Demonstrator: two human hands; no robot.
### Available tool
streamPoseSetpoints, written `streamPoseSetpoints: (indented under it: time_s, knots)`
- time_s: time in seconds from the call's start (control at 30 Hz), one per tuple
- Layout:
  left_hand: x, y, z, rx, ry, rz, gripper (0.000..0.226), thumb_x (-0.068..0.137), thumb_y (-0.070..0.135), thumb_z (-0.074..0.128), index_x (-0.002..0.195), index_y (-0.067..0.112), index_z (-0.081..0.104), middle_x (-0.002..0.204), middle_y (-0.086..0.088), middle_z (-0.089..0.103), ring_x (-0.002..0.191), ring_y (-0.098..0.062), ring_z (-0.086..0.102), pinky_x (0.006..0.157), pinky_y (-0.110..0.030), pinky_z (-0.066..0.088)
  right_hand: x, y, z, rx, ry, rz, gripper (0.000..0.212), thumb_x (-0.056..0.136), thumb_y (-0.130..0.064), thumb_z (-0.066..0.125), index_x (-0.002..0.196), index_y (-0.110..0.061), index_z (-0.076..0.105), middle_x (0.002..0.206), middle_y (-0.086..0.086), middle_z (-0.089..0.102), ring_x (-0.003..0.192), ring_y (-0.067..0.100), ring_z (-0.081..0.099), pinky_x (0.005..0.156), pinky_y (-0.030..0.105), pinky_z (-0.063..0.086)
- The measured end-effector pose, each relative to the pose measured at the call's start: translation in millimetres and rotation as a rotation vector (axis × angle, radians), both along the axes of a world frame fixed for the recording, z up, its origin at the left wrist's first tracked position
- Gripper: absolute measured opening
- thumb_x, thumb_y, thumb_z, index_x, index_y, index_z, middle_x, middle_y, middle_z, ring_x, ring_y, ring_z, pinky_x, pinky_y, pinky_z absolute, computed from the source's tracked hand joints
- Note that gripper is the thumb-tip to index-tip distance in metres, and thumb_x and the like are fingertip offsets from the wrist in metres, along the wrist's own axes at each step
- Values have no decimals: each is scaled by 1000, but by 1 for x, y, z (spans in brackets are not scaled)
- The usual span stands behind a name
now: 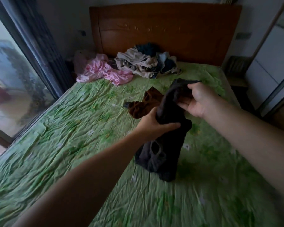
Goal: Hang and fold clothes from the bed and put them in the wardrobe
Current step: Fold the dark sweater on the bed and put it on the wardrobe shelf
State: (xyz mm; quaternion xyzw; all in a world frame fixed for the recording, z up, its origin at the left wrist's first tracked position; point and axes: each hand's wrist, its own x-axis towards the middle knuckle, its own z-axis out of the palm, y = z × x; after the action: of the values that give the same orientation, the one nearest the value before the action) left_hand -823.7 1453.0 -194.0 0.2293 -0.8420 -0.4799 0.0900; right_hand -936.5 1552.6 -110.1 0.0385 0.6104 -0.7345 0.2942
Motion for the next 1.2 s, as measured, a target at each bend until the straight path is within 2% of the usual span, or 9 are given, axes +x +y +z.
streamPoseSetpoints:
  time_s: [0.1,0.3,0.43,0.6,0.7,0.83,1.0,1.13,1.2]
  knots:
    - [3,-10,-8,-171,-17,51,44,73,33,78,114,22,66,97,3,70,91,-14,66,71,-23,47,-7,8,11,10,33,-17,21,101,-16,42,119,-10,51,93,11,62,77,24,63,52,38,50]
    - [16,-34,19,14,158,104,24,69,15,82,92,17,76,76,1,69,67,-5,60,66,-23,49,-27,53,5,303,115,-3,15,96,-23,54,85,-13,56,88,9,61,63,19,63,50,30,54]
    - [17,-39,43,-46,131,66,21,73,7,73,87,23,74,69,7,65,59,-6,57,58,-18,46,-17,76,-9,956,670,276,31,82,-25,71,100,-1,65,89,13,62,74,24,59,66,30,46]
    - [24,-18,50,-177,94,-146,22,72,7,70,90,17,77,76,5,70,69,-7,64,69,-26,56,68,41,-14,839,786,849,92,72,-35,82,145,-24,28,138,-1,44,124,20,47,96,36,45]
    - [35,-19,44,-206,72,-150,18,73,13,70,90,20,73,87,3,70,81,-11,65,69,-27,55,102,27,-37,1073,1066,645,73,74,-50,74,134,-26,40,116,0,61,101,23,62,79,39,54]
    - [55,-32,35,-150,82,-158,20,72,19,77,87,26,65,86,1,71,78,-13,67,67,-27,54,117,25,-45,906,1013,470,12,85,-18,62,96,-19,67,79,-1,63,74,23,61,54,30,42]
    - [88,-40,7,-244,39,-276,47,71,29,81,114,26,63,96,10,64,86,-7,60,74,-23,47,113,34,-23,770,865,453,18,90,-6,55,84,-21,62,78,9,60,68,26,56,55,29,37]
    - [105,-44,-7,-232,-11,-188,32,78,25,76,108,18,72,86,2,68,78,-11,61,65,-25,43,114,55,-5,662,703,390,18,95,-7,53,96,-21,63,104,13,64,97,34,60,87,49,50]
    - [111,-46,2,-117,40,-109,23,79,21,75,100,14,73,90,-7,72,81,-20,67,74,-34,52,118,67,4,571,611,366,16,98,-8,49,104,-18,59,104,7,62,92,24,59,80,42,49]
